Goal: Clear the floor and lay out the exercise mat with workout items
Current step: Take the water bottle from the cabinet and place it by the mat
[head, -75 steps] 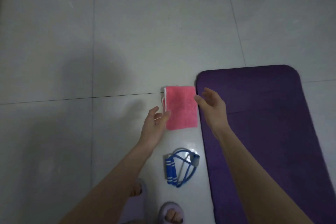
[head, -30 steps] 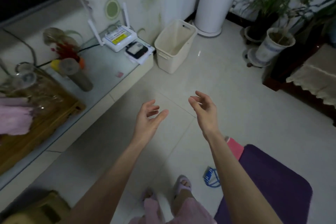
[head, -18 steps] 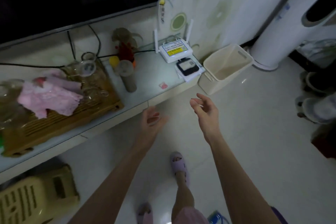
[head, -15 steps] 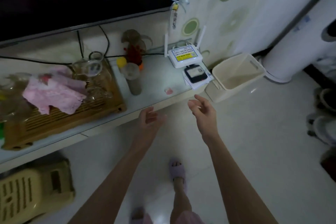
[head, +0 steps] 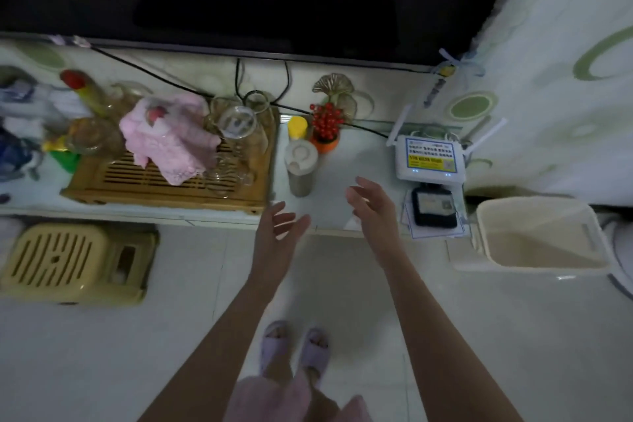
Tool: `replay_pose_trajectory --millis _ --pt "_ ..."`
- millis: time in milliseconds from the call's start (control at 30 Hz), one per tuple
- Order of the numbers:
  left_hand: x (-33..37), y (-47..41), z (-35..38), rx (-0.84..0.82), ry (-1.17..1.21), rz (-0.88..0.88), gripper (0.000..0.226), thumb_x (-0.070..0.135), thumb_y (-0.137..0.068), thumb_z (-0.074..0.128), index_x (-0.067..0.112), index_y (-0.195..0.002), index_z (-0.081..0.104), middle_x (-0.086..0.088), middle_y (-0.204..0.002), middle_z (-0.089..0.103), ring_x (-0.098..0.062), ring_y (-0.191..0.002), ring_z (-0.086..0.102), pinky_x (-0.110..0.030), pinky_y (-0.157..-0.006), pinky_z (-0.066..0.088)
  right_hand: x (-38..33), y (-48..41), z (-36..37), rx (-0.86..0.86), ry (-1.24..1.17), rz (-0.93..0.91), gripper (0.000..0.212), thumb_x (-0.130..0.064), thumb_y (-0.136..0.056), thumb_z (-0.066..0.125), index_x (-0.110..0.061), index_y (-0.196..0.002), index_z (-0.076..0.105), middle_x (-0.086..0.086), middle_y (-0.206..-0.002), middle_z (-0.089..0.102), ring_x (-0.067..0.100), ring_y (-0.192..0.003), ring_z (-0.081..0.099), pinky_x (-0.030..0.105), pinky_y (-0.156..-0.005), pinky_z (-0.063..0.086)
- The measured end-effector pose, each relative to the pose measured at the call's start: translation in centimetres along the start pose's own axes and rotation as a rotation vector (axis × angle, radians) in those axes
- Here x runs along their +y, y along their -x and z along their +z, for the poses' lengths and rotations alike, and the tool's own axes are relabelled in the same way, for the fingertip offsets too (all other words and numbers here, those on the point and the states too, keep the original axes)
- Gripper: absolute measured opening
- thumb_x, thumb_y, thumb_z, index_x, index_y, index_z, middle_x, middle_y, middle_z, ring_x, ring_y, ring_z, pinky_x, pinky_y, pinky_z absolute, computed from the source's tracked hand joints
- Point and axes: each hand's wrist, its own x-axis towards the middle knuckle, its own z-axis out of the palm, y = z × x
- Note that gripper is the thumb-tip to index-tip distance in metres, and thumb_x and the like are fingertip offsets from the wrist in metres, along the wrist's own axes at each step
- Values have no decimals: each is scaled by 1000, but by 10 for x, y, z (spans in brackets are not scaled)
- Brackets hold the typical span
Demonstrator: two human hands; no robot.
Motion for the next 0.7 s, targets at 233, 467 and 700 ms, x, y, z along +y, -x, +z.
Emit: replay_pose_trajectory --millis 233,467,700 --pt "-2 -38 4 84 35 -58 52 27 -79 73 10 -124 52 -2 -107 63 -5 -86 61 -11 -61 46 0 -48 19 -107 60 24 36 -24 -87 66 -13 -121 58 -14 -92 63 0 -81 57 21 -74 44" --pt "-5 -85 17 118 59 -109 49 26 -81 71 10 -123 52 -4 -107 61 -4 -83 58 -13 -61 44 3 -96 38 -174 105 50 35 -21 -89 64 -13 -122 56 3 -111 62 12 -96 58 25 -81 43" --pt "-14 -107 41 220 82 -185 48 28 -83 69 15 -125 48 -6 -119 57 -7 -93 58 -17 -68 44 13 -143 48 -291 189 84 33 -22 -91 61 -11 -122 56 5 -121 61 13 -104 57 31 -86 45"
